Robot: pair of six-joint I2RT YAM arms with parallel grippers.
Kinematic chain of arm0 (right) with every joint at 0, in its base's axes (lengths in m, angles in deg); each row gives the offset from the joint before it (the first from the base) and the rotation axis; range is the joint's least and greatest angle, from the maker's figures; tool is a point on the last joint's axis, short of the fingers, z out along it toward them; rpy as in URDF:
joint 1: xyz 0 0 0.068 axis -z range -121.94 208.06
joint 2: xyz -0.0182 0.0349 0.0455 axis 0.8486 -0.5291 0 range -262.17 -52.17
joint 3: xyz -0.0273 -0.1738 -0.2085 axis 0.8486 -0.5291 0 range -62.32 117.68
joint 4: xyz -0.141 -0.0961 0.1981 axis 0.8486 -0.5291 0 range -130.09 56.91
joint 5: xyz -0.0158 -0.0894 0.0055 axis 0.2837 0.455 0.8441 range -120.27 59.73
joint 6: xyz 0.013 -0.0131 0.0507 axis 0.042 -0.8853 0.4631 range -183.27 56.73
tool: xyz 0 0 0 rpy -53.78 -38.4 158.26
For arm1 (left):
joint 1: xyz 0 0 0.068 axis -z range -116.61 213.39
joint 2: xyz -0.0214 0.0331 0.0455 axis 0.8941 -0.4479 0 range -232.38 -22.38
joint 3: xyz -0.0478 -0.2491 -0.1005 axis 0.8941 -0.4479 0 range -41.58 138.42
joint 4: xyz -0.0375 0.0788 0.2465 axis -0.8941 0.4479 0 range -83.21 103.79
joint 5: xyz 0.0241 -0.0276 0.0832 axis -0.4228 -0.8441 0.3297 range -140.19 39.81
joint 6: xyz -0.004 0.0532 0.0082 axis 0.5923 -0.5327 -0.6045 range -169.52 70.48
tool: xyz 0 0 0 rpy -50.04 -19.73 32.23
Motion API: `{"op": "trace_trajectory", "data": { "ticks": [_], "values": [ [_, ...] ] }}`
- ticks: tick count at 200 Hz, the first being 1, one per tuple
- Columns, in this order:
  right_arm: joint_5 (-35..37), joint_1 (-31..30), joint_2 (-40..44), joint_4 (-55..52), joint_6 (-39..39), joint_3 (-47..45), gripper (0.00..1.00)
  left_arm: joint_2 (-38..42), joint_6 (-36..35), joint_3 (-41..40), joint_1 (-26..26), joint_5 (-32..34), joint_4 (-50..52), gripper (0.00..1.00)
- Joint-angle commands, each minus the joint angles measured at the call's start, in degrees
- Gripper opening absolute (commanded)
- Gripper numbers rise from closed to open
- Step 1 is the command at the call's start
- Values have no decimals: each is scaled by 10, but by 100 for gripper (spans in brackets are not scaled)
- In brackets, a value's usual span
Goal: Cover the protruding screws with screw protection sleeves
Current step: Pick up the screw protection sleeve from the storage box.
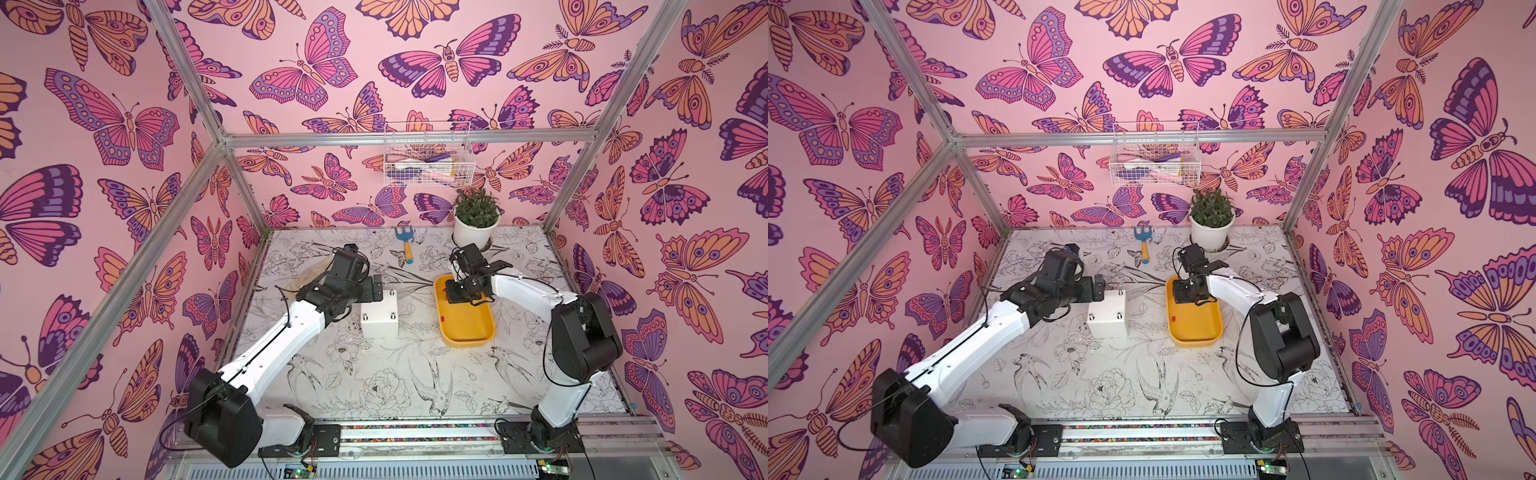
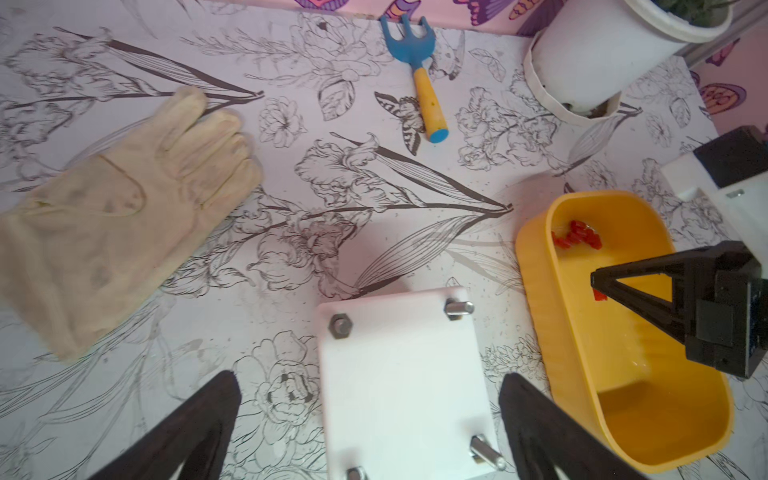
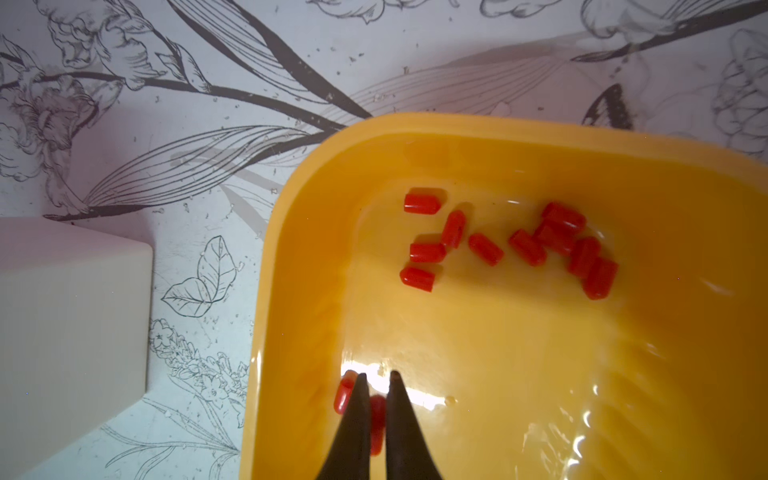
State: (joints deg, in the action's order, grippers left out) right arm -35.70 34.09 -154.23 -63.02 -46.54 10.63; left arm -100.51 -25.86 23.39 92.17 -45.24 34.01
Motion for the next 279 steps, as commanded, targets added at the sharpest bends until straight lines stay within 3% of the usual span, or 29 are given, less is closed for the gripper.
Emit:
{"op": "trace_trajectory", "data": {
  "ticks": [1, 128, 183, 279],
  "values": [
    [8, 8, 30, -12, 15, -6, 11, -18, 11, 21, 16, -51, -33, 100],
    [-3, 31, 144, 28, 46, -57, 10, -179, 23, 89, 118, -152, -153, 100],
    [-16, 38, 182, 44, 65, -72, 11, -240, 12, 138, 132, -191, -179, 100],
    [-91, 66, 208, 69, 102, -88, 11, -276, 25, 132, 145, -221, -259, 96]
  ]
}}
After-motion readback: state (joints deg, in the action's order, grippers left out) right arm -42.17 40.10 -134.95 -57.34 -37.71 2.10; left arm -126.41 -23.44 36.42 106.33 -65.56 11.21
